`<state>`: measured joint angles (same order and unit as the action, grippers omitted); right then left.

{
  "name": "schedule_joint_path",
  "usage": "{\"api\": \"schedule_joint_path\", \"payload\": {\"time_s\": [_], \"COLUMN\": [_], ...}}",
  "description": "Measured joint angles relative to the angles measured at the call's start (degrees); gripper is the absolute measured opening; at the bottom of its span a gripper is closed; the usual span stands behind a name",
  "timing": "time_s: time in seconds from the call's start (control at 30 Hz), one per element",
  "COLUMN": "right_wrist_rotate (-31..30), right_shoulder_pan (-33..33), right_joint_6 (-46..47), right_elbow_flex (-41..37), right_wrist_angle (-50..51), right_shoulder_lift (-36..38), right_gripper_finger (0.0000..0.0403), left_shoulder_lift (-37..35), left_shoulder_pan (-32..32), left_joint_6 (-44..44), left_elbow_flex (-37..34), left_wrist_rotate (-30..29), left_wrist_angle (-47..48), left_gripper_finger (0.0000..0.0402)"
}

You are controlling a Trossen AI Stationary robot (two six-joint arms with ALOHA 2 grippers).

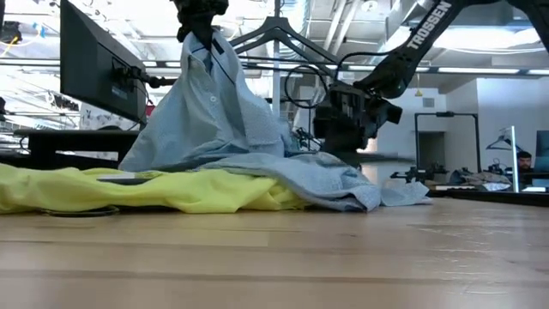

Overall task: Hang clothes
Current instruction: Hang the blue shirt on the black hanger

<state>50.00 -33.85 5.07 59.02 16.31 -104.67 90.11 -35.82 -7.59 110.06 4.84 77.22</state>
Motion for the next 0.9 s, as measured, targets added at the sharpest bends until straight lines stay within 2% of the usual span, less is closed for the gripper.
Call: {"api": "schedule_joint_path", "payload": {"time_s": [0.17,0.37,0.63,0.9], "right_wrist_rotate": [-5.6,-15.0,-29.8,-36.8], "right_shoulder_pan": [-3.1,-4.6,-4.5,-4.5], "right_joint_6": [-6.4,-9.4,-9.6,-9.1], "right_elbow_flex": [0.0,2.2,17.1,28.9], "right_wrist_angle": [12.2,26.9,47.4,64.6], "right_shoulder_lift": [8.4,22.5,37.7,42.4], "right_gripper_finger": [0.0031,0.0031,0.0031,0.0031], "left_shoulder_lift": [0.0,0.0,0.0,0.0], "left_shoulder_pan": [0.2,0.2,0.2,0.2], "left_joint_6": [0.4,3.5,8.5,10.3], "left_elbow_flex": [0.0,0.0,0.0,0.0], "left_wrist_rotate": [0.0,-0.1,-0.8,-1.5], "left_wrist_angle": [0.5,-0.1,-0.4,-0.4], "left_gripper_finger": [0.0,0.0,0.0,0.0]}}
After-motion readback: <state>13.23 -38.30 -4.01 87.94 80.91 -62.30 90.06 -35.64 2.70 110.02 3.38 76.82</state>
